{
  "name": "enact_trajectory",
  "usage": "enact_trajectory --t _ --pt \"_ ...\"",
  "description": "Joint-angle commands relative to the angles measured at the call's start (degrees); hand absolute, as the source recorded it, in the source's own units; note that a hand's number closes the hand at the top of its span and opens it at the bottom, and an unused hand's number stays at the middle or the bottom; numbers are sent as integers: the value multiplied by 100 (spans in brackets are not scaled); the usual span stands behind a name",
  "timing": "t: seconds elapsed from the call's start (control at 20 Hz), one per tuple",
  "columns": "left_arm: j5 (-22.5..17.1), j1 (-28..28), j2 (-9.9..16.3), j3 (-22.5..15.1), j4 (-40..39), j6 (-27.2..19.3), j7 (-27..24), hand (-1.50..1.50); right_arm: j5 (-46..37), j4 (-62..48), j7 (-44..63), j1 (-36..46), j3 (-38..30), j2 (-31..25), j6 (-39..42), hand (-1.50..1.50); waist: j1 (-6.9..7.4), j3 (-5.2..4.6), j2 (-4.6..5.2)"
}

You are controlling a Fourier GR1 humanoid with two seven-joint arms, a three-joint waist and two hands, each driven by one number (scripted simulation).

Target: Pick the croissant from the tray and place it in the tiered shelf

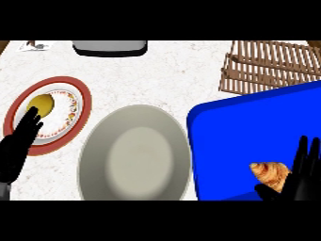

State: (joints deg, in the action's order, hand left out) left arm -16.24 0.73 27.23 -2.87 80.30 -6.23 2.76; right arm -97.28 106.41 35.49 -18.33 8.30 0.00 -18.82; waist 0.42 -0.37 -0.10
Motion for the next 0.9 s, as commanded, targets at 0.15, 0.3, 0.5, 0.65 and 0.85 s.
enact_trajectory --t 0.15,0.3,0.5,0.65,0.85 --pt "243 247 -165 281 330 112 171 0 50 -526 -19 872 -315 -140 334 -150 -26 38 6" --pt "462 295 -423 151 361 43 164 0 -68 -1034 132 1122 -296 0 109 -150 -27 38 9" --pt "398 158 -242 447 344 274 306 0 122 -1305 107 1300 -409 -24 140 -150 -23 39 9" --pt "437 101 -402 474 355 285 353 0 705 -1173 -262 1114 -657 -330 34 150 -35 39 7" --pt "561 195 -493 439 252 324 137 0 738 -1736 -414 1401 -817 -494 -204 150 -10 40 13"
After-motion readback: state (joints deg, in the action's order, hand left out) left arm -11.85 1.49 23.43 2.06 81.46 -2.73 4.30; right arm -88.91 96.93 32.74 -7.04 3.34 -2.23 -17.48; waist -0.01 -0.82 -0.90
